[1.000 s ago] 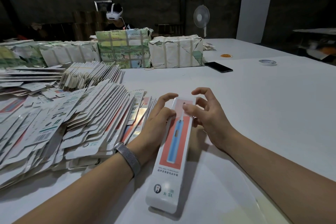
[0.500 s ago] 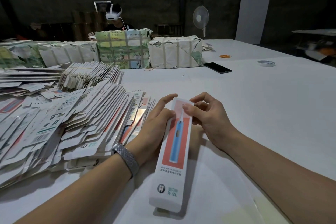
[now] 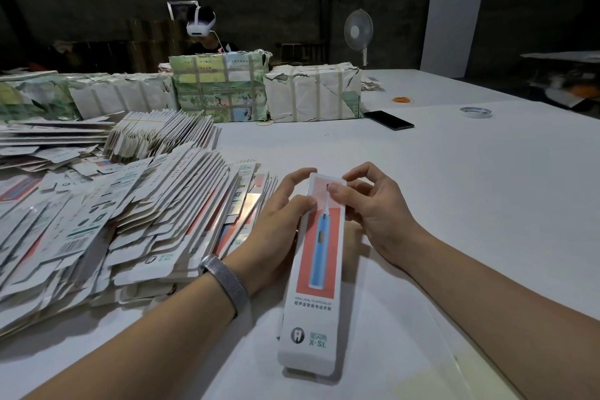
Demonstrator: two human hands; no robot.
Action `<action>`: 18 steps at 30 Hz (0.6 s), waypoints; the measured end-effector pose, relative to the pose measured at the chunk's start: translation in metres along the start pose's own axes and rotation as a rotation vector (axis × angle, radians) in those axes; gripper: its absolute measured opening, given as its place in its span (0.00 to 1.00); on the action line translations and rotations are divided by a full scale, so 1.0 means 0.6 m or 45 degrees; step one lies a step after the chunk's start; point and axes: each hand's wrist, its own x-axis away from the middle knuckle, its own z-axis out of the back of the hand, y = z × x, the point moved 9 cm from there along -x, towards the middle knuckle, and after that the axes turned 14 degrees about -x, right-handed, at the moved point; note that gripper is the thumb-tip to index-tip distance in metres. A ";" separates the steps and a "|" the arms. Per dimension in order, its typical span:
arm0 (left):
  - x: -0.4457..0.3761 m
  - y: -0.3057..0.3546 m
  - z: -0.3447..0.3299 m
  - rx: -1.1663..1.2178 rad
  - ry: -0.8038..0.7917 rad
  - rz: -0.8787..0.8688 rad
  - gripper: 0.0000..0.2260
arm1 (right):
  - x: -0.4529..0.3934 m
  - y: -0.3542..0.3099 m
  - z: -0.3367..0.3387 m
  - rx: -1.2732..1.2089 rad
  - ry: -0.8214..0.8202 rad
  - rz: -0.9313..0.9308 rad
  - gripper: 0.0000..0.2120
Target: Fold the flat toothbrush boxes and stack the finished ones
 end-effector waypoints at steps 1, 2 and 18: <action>0.000 -0.001 -0.001 0.029 -0.006 -0.002 0.14 | 0.000 0.000 0.002 0.005 0.005 0.002 0.12; 0.000 -0.001 -0.002 0.059 -0.012 -0.005 0.14 | -0.001 0.000 0.002 0.022 0.009 0.004 0.11; -0.010 0.001 -0.002 0.255 0.123 -0.103 0.19 | 0.033 -0.062 -0.076 1.612 -0.350 0.197 0.37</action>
